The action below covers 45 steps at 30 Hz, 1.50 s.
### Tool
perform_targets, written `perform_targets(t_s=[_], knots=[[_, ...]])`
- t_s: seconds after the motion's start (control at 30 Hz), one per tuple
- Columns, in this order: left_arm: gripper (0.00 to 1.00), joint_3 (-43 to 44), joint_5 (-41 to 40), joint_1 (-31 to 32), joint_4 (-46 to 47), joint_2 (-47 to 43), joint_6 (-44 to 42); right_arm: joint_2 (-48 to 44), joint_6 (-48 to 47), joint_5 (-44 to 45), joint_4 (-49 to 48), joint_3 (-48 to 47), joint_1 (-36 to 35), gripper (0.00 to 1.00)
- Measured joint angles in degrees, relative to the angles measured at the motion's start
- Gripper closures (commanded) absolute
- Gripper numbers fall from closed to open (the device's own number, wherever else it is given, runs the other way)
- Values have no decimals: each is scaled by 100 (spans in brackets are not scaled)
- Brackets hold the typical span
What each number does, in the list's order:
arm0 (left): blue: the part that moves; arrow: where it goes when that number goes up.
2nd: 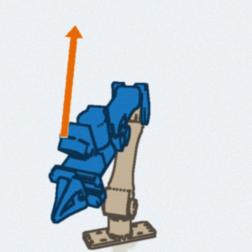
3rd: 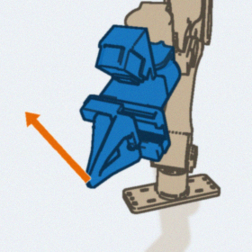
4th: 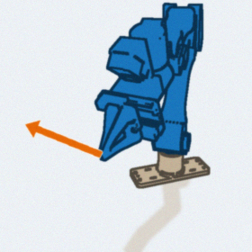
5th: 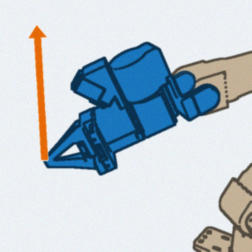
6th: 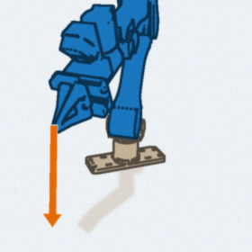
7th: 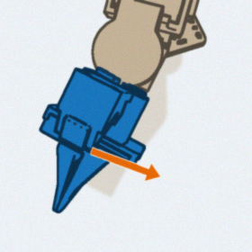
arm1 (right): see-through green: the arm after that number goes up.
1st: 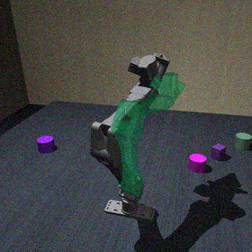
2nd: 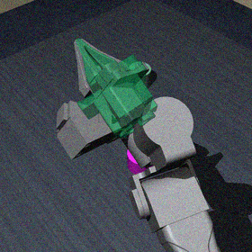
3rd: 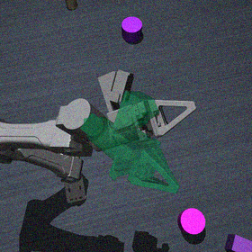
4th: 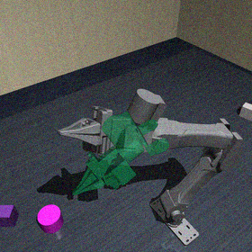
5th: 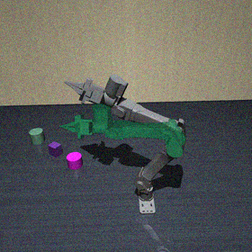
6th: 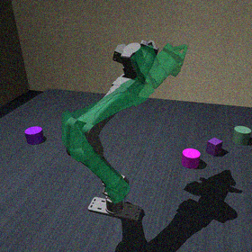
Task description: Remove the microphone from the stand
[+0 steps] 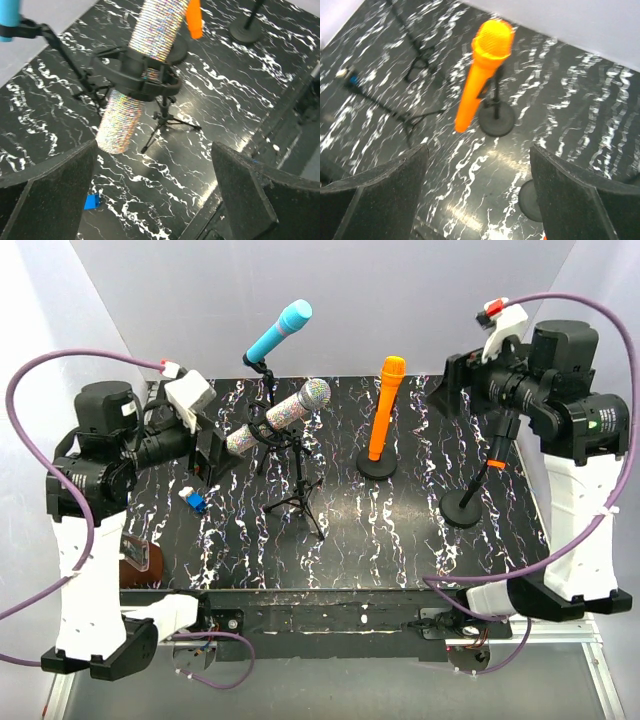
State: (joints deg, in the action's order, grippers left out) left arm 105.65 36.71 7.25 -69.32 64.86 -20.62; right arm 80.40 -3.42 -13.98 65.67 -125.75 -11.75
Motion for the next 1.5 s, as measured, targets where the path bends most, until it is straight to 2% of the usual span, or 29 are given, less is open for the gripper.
perform_targets(t_s=[0.2, 0.3, 0.4, 0.77, 0.83, 0.87, 1.07, 1.23, 1.5], knots=[[5, -214, 337, 238, -223, 87, -256, -787, -262, -1668, -535, 1530, -173, 14], [6, -282, 496, 264, -170, 138, -286, -807, -280, -2190, -881, 1668, -446, 14], [7, -293, 640, 264, -72, 251, -297, -514, -282, -2568, -1182, 1416, -763, 14], [5, -734, 920, 299, 957, 433, 31, 634, 39, -3077, -2076, 949, -1576, 13], [5, -807, 927, 302, 1156, 446, 46, 868, 184, -3141, -2225, 817, -1626, 13], [2, -835, 940, 302, 1244, 463, 46, 984, 260, -3158, -2310, 774, -1644, 12], [2, -859, 1069, 302, 1596, 758, 52, 1589, 765, -3261, -2645, 542, -1735, 11], [2, -868, 1075, 293, 1753, 920, 76, 1764, 1123, -3475, -2942, 509, -1858, 11], [9, -966, 1239, 299, 1934, 920, 140, 1838, 1565, -3891, -3453, 481, -2085, 11]])
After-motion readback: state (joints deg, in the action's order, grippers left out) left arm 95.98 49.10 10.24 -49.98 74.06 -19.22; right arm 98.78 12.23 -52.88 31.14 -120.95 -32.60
